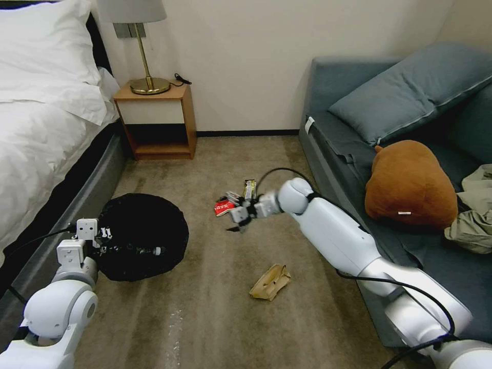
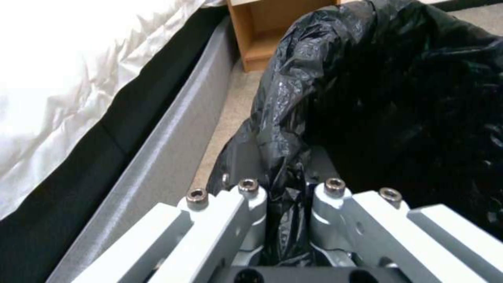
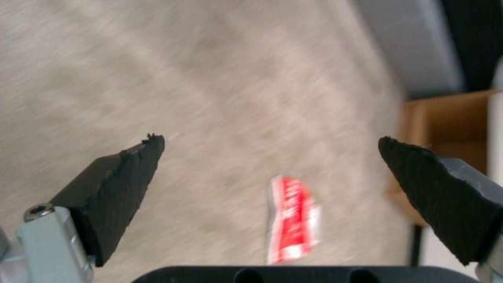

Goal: Pick up the trash bin, then pick up the garbage on the floor and place it into the trash bin.

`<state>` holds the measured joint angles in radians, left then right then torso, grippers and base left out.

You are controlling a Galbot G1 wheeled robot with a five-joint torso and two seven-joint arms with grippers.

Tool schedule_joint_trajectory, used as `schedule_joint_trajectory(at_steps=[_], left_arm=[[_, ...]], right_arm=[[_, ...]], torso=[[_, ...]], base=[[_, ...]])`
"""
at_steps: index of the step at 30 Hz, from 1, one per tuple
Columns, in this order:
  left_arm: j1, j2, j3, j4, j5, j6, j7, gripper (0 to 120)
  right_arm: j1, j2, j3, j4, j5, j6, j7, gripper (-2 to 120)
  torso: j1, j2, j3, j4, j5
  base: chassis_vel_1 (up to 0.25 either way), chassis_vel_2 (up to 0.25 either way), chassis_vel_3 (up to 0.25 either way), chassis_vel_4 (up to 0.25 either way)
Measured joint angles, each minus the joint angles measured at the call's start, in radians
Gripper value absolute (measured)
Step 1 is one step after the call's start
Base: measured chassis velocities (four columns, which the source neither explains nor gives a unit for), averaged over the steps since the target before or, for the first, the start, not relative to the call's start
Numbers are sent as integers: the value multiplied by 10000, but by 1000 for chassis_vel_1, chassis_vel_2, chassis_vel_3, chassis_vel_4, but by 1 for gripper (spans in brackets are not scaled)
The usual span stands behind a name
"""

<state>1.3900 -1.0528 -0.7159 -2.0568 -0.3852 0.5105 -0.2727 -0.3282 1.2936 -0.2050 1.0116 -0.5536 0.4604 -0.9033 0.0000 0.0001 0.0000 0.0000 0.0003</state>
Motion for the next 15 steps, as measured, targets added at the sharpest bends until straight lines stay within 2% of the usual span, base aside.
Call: schedule_joint_trajectory(at_steps=[6, 15], left_arm=[[-6, 34, 43, 16, 2, 0, 0, 5], [-10, 38, 79, 58, 23, -13, 15, 5]], right_arm=[[-885, 116, 865, -607, -1397, 421, -586, 100], [-1385, 208, 1313, -856, -2365, 640, -788, 100]], torso=[[0, 0, 0, 0, -2], [0, -1, -1, 0, -2]], base=[[0, 0, 0, 0], [0, 0, 0, 0]])
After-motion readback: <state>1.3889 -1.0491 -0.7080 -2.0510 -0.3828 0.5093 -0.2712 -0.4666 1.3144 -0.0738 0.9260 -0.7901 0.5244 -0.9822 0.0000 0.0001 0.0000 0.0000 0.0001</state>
